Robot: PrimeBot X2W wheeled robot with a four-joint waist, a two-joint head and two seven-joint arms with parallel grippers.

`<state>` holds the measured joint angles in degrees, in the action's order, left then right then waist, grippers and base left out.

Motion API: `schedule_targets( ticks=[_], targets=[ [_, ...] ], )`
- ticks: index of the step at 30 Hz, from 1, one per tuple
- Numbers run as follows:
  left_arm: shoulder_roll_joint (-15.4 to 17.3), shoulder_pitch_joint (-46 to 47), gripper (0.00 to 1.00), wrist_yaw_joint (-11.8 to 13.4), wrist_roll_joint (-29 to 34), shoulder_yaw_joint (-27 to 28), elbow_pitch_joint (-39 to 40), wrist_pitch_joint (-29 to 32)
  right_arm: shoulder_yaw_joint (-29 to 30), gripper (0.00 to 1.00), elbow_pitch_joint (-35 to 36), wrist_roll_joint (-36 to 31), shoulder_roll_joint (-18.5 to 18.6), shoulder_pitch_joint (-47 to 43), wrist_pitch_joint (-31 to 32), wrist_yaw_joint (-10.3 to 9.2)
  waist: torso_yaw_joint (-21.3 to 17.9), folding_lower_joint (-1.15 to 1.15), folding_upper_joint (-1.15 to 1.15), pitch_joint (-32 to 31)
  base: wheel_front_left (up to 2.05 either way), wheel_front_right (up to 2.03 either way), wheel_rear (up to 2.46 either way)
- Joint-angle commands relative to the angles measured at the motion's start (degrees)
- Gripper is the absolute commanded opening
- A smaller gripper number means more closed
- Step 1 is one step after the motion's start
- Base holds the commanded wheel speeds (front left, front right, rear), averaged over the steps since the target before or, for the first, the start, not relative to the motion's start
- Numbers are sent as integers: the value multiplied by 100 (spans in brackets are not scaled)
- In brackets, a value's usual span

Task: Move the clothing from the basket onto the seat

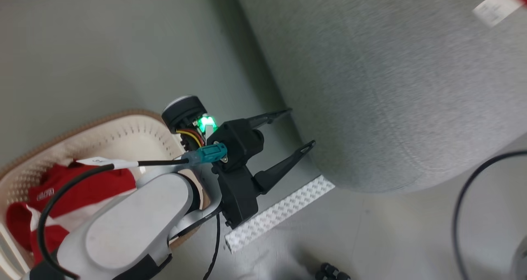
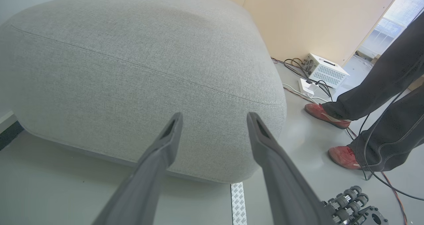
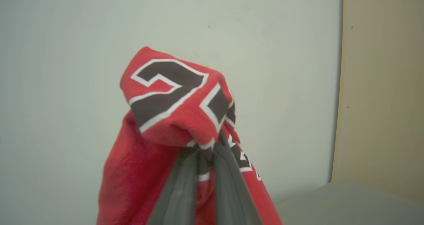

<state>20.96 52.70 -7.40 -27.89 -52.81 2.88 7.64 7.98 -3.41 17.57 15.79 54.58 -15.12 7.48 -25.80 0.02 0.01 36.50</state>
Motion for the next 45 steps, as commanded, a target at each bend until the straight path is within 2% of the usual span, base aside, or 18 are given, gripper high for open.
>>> schedule_targets(
  ticks=[1, 10, 14, 24, 27, 32, 33, 34, 35, 36, 45],
  targets=[
    [37, 140, 100, -6, -15, -45, 78, 44, 73, 0, -92, 46, 215, 288, -6, 2, 402, -2, -1, 776, 0, 0, 0],
    [118, 295, 100, -10, -57, -138, 251, 149, 338, 0, -588, 27, 741, 1062, -5, 2, 560, -2, -1, 1214, 0, 0, 0],
    [160, 308, 100, 1, -74, -158, 258, 113, 448, 0, -1090, -132, 799, 1034, -6, 2, 630, -2, -1, 1300, 0, 0, 0],
    [296, 204, 100, 88, -111, -109, 294, 92, 789, 0, -2497, -460, 578, 884, -5, 2, 661, -2, -1, 1340, 0, 0, 0],
    [311, 166, 100, 136, -120, -88, 267, 67, 836, 0, -2786, -511, 435, 796, -5, 2, 640, -2, -1, 1297, 0, 0, 0],
    [313, 101, 100, 301, -100, -31, 213, 21, 725, 0, -3047, -557, 402, 658, -5, 2, 613, -2, -1, 1164, 0, 0, 0],
    [313, 101, 100, 343, -98, -14, 209, -12, 702, 5, -3079, -581, 386, 604, -5, 2, 610, -2, -1, 1132, 0, 0, 0],
    [309, 80, 100, 365, -111, 6, 201, -38, 685, 32, -3096, -610, 370, 539, -5, 2, 611, -2, -1, 1090, 0, 0, 0],
    [304, 57, 100, 387, -131, 14, 195, -69, 677, 92, -3098, -632, 361, 489, -5, 2, 616, -2, -1, 1052, 0, 0, 0],
    [300, 37, 100, 395, -143, 28, 172, -93, 685, 100, -3071, -661, 358, 425, -5, 2, 625, -2, -1, 1003, 0, 0, 0],
    [159, -196, 100, 583, -274, 235, -175, -695, 715, 100, -2462, -909, 261, -507, -5, 2, 892, -2, -1, 406, 0, 0, 0]
  ],
)
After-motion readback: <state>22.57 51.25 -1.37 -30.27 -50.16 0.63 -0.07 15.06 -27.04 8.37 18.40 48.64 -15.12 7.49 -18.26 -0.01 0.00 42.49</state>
